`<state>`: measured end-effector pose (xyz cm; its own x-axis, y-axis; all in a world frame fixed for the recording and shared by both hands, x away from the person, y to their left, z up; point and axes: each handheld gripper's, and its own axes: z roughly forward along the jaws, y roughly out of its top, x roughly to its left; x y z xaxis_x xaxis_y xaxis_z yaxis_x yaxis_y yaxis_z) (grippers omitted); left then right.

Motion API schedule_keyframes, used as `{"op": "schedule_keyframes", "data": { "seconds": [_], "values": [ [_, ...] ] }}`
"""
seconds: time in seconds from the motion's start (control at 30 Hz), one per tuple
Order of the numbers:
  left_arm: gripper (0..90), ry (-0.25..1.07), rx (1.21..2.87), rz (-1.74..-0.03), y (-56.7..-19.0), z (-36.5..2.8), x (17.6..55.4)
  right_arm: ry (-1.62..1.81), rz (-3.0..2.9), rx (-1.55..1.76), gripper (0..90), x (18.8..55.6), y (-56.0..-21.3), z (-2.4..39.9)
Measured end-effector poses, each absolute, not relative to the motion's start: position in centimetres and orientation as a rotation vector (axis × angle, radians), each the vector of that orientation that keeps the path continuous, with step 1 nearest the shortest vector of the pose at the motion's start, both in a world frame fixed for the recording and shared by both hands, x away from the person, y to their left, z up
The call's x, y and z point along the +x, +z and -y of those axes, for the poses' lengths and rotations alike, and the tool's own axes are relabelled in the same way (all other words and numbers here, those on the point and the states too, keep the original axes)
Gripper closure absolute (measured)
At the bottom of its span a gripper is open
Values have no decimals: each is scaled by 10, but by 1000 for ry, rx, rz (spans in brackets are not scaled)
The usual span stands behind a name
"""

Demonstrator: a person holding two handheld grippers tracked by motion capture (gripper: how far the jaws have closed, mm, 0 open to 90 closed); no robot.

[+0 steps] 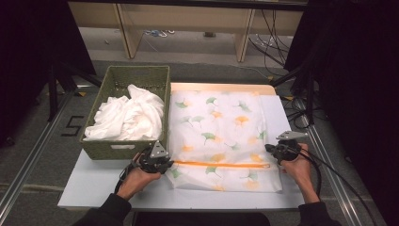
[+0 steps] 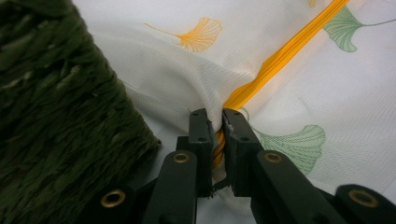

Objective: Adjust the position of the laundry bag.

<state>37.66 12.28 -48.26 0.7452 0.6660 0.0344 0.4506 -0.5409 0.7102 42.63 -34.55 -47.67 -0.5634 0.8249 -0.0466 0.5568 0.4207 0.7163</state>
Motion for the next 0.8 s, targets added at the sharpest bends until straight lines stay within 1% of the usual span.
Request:
{"op": "schedule_keyframes", "data": {
  "seconds": [0.03,0.1,0.17,0.2,0.27,0.3,0.33,0.37,0.4,0.43,0.47,0.5,0.53,0.57,0.6,0.63,0.7,0.77,0.8],
  "values": [
    [811,402,2247,-810,-482,-123,377,934,-2287,1179,898,426,-477,346],
    [750,415,2257,-818,-482,-121,375,945,-2283,1186,891,427,-477,346],
    [639,435,2257,-843,-479,-120,373,958,-2273,1209,878,427,-476,346],
    [582,467,2264,-836,-475,-120,370,966,-2262,1216,834,427,-475,347],
    [509,482,2213,-838,-471,-118,367,998,-2257,1204,792,426,-473,349],
    [476,494,2190,-845,-469,-117,365,997,-2237,1207,753,425,-471,350],
    [441,494,2190,-845,-469,-117,365,997,-2237,1207,753,425,-471,350],
    [441,493,2163,-849,-467,-115,364,1020,-2228,1236,723,424,-470,350],
    [391,469,2132,-837,-464,-113,363,1049,-2217,1236,629,422,-468,351],
    [380,469,2132,-837,-464,-113,363,1049,-2217,1236,629,422,-468,351],
    [358,445,2105,-840,-463,-109,361,1063,-2206,1230,549,420,-464,353],
    [358,449,2101,-835,-462,-108,361,1063,-2206,1230,549,420,-464,353],
    [318,440,2086,-831,-461,-103,360,1074,-2226,1236,486,418,-461,356],
    [301,425,2078,-828,-461,-101,360,1078,-2239,1226,467,418,-460,356],
    [284,425,2078,-828,-461,-101,360,1078,-2239,1226,467,418,-460,356],
    [284,420,2074,-824,-461,-99,359,1079,-2223,1244,445,416,-460,356],
    [252,395,2068,-807,-461,-94,358,1074,-2202,1258,400,410,-459,354],
    [223,387,2060,-805,-461,-92,358,1064,-2195,1261,392,408,-458,354],
    [222,388,2068,-798,-460,-90,357,1070,-2223,1212,369,408,-458,355]
  ]
}}
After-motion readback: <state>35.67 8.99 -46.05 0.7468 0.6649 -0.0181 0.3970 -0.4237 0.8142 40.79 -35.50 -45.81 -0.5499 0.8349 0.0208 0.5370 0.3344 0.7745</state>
